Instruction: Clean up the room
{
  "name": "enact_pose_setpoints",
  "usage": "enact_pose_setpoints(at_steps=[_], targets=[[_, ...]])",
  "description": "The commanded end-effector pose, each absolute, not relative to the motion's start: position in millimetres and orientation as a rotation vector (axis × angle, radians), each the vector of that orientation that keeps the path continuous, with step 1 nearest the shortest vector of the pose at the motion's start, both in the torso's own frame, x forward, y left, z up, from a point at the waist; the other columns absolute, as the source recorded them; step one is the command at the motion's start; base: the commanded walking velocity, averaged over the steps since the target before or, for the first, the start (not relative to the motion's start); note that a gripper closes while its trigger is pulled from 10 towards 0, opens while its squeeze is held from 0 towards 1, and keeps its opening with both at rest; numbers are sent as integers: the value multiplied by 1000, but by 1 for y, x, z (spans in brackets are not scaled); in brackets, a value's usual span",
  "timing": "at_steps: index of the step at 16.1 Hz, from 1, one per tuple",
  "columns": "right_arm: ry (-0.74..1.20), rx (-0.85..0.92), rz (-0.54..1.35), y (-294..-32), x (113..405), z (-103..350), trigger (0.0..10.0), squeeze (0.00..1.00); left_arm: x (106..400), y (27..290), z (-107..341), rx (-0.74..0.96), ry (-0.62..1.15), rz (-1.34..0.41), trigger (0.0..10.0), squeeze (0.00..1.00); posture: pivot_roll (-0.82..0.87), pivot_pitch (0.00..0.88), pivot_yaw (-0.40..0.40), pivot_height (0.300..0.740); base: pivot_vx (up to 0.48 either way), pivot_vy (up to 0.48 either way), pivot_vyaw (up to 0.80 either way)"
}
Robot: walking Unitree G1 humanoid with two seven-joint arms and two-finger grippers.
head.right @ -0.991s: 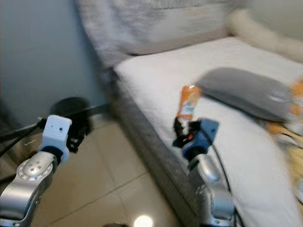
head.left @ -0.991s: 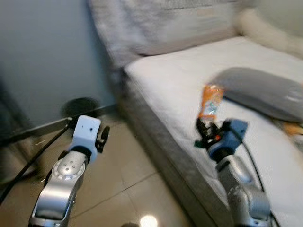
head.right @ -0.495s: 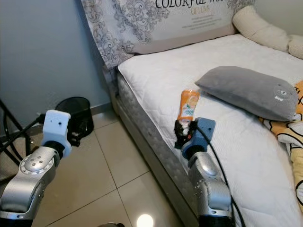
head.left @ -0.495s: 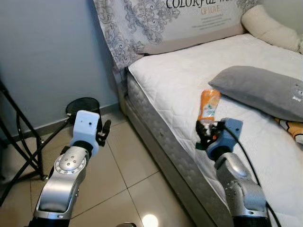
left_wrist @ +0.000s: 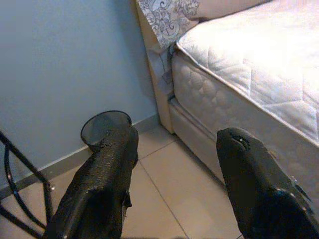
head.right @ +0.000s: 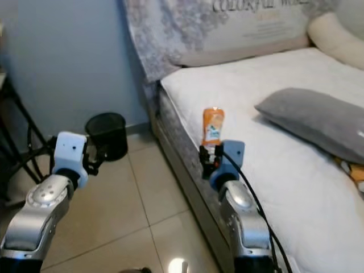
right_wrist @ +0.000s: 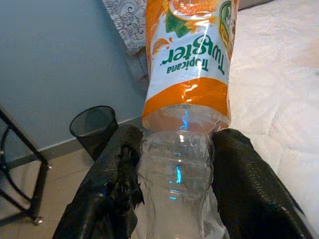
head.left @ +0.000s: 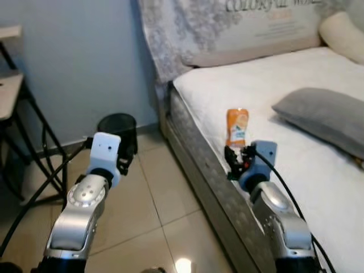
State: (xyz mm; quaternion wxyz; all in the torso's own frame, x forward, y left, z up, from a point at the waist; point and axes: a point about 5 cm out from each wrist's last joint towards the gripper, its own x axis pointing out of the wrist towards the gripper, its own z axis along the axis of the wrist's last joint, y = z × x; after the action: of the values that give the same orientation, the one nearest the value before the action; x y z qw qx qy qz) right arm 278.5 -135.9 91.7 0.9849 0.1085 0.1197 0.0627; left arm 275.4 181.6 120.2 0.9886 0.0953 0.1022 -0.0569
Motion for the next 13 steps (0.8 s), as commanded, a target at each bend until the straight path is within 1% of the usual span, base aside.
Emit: enact_pose_setpoints(at_steps=[1, 3, 7, 10, 13], targets=[[201, 205, 118, -136, 285, 99, 10000, 0, 279, 181, 122, 201, 197, -130, 10000, 0, -36, 0, -8, 740, 296, 0, 0], [192, 193, 140, -134, 288, 102, 10000, 0, 281, 180, 124, 209, 190, -134, 10000, 0, -31, 0, -7, 740, 296, 0, 0], [187, 222, 139, -132, 289, 102, 10000, 0, 283, 183, 126, 225, 192, -130, 10000, 0, -18, 0, -4, 740, 309, 0, 780], [176, 182, 146, -129, 291, 103, 10000, 0, 284, 187, 127, 207, 188, -119, 10000, 0, -16, 0, -1, 740, 311, 0, 0], [176, 187, 144, -129, 291, 102, 10000, 0, 284, 186, 127, 206, 188, -122, 10000, 0, -17, 0, 2, 740, 311, 0, 0]])
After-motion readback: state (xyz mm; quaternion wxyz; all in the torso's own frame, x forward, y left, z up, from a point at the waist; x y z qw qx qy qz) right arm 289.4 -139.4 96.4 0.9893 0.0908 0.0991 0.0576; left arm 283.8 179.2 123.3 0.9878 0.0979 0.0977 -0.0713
